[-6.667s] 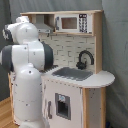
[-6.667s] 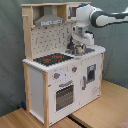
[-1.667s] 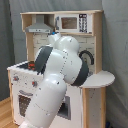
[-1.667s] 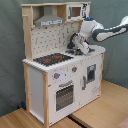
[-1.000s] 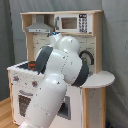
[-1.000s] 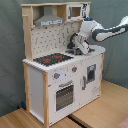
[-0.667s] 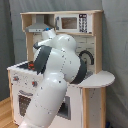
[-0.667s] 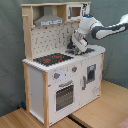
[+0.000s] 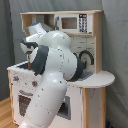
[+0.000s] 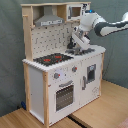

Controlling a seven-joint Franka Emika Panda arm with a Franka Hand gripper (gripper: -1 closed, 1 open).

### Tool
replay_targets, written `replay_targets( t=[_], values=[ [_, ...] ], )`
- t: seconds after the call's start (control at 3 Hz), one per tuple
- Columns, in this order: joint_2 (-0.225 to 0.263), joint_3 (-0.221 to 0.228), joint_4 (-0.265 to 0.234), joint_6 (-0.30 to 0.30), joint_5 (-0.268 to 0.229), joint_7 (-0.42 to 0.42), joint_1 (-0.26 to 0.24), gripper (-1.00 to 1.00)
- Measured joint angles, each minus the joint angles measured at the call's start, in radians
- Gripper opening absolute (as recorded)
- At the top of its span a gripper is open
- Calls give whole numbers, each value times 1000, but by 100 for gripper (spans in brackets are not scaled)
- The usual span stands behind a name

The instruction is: Play with the kitchen

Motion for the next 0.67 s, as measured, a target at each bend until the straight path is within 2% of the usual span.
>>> replay_targets(
  t=[0.33,0.67],
  values=[
    [0,67,4,-66,0,34,0,100],
    [1,111,3,-154,0,53,0,100]
  ],
)
